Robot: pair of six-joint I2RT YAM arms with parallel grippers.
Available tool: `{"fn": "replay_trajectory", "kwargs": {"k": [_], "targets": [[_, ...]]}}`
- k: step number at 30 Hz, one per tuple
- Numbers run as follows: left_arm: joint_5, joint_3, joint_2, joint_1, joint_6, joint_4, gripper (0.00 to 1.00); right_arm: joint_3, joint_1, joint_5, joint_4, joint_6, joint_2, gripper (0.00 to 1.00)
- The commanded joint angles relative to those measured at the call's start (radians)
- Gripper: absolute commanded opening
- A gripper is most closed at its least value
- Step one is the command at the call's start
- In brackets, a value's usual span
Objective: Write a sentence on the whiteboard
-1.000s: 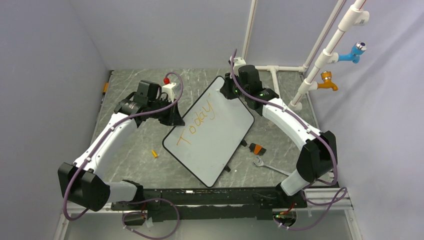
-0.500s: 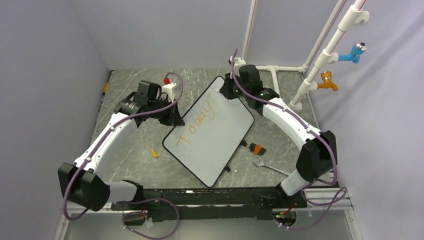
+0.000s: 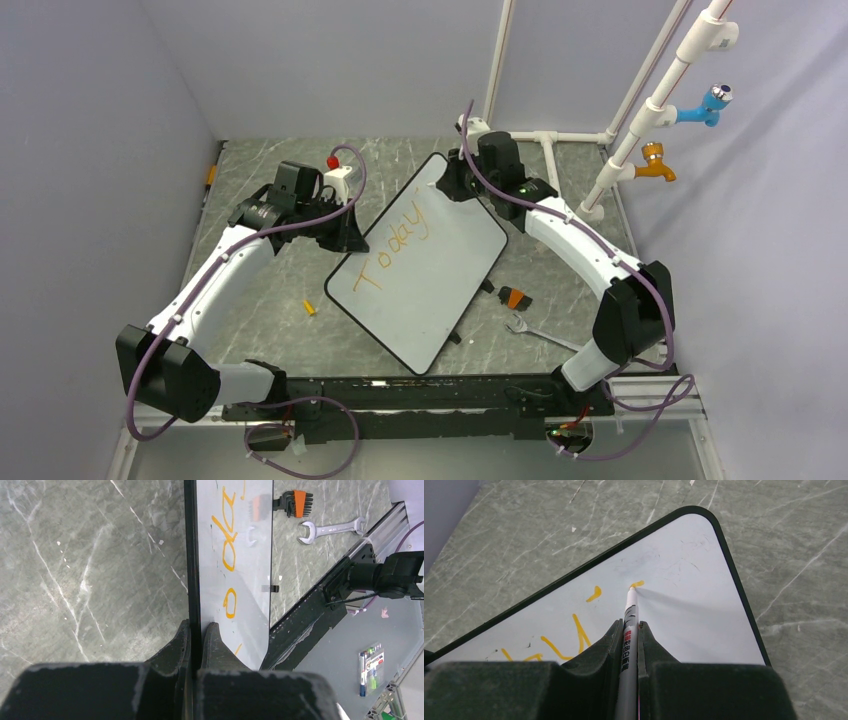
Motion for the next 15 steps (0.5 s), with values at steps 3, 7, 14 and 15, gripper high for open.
{"fn": "replay_trajectory", "kwargs": {"k": [3, 7, 14, 15], "targets": [[-0.129, 0.009, -0.019, -0.006, 0.111, 0.047, 0.00, -0.041, 0.017, -0.039, 0.004, 0.011, -0.017, 0.00], [-0.131, 0.008, -0.019, -0.005, 0.111, 0.048, 0.00, -0.056, 0.020, -0.039, 0.003, 0.010, -0.028, 0.00], [-0.132, 0.009, -0.019, -0.006, 0.111, 0.049, 0.00, -0.085, 0.023, -0.032, 0.002, 0.010, -0.048, 0.00], [-0.131, 0.009, -0.019, -0.005, 0.111, 0.049, 0.00, -0.089, 0.022, -0.028, 0.000, 0.008, -0.051, 0.00]]}}
